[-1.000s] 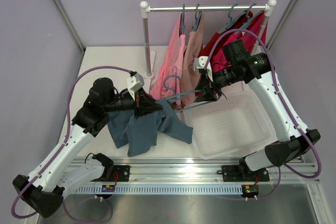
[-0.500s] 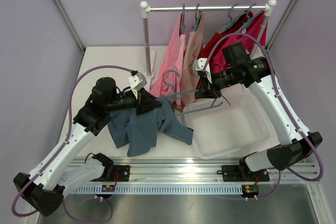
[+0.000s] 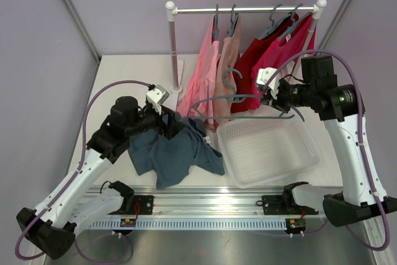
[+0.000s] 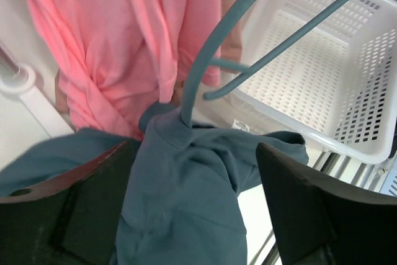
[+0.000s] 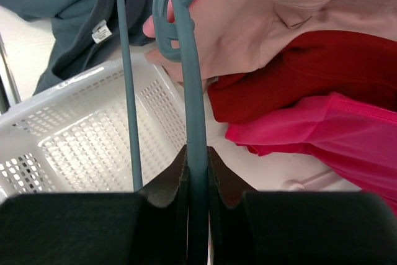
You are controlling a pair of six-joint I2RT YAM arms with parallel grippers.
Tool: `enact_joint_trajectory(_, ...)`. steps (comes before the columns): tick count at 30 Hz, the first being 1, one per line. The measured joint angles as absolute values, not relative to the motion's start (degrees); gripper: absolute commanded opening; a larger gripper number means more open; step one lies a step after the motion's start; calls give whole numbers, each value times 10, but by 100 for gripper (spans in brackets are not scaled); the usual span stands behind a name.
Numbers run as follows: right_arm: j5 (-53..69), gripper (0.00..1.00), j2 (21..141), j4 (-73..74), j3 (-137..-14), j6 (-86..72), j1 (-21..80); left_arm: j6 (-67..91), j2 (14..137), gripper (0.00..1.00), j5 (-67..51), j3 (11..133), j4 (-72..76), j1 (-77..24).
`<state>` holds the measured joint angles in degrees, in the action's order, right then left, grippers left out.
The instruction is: Remove the t-shirt from the hanger
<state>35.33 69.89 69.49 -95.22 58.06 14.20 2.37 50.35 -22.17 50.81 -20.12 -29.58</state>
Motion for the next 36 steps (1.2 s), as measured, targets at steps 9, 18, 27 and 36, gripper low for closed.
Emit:
enact_joint_trajectory(9,369,0,675,750,-968,648,117,35,453,99,-213,508,-216,-294)
enact_joint_trajectory(18,510,0,701,771,-952,735,120,62,514,99,-389,557,-206,-294)
enact_joint_trajectory(27,567,0,732,774,-913,707,167,154,587,87,-530,559,-166,-293)
enact_joint_trajectory(36,547,0,727,701,-860,599,199,186,586,64,-546,559,-156,-293)
